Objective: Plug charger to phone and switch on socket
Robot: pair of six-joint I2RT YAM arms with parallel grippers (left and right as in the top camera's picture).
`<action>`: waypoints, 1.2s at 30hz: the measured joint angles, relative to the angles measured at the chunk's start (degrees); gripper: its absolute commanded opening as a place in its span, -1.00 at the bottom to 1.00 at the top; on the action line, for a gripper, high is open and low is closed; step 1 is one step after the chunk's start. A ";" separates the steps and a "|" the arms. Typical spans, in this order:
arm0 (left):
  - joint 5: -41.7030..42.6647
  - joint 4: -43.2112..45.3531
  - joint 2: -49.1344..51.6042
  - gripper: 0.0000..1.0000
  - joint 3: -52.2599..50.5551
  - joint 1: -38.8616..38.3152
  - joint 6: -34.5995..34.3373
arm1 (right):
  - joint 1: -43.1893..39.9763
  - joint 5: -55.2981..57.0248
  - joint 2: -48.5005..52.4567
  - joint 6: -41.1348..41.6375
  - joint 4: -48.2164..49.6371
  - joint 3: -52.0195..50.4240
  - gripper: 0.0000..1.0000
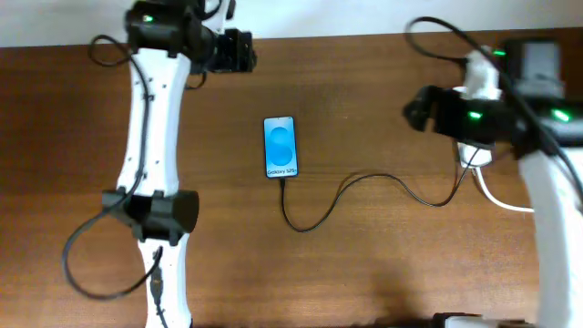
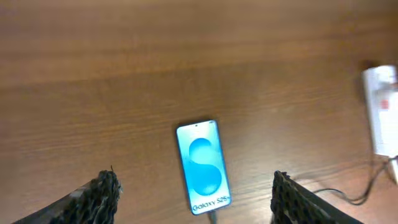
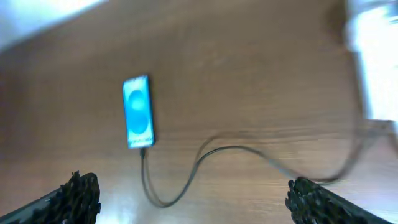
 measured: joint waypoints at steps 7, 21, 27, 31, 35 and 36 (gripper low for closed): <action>-0.02 -2.49 -8.15 0.99 0.07 0.00 0.22 | -26.75 2.95 -1.95 -0.63 -0.50 0.13 0.97; -0.04 -3.61 -8.35 0.99 0.07 -0.02 0.22 | -36.24 3.39 25.22 -1.64 18.01 0.15 0.98; -0.04 -3.63 -8.35 0.99 0.07 -0.02 0.22 | -34.12 3.56 33.99 -1.64 23.82 0.17 0.98; -0.04 -3.61 -8.35 0.99 0.07 -0.02 0.22 | -30.12 3.63 38.36 -1.60 25.75 0.15 0.97; -0.04 -3.61 -8.35 0.99 0.07 -0.02 0.22 | -28.61 3.63 40.13 -0.79 27.76 0.17 0.98; -0.04 -3.61 -8.35 0.99 0.07 -0.02 0.22 | -28.50 3.67 40.96 -0.76 28.28 0.17 0.97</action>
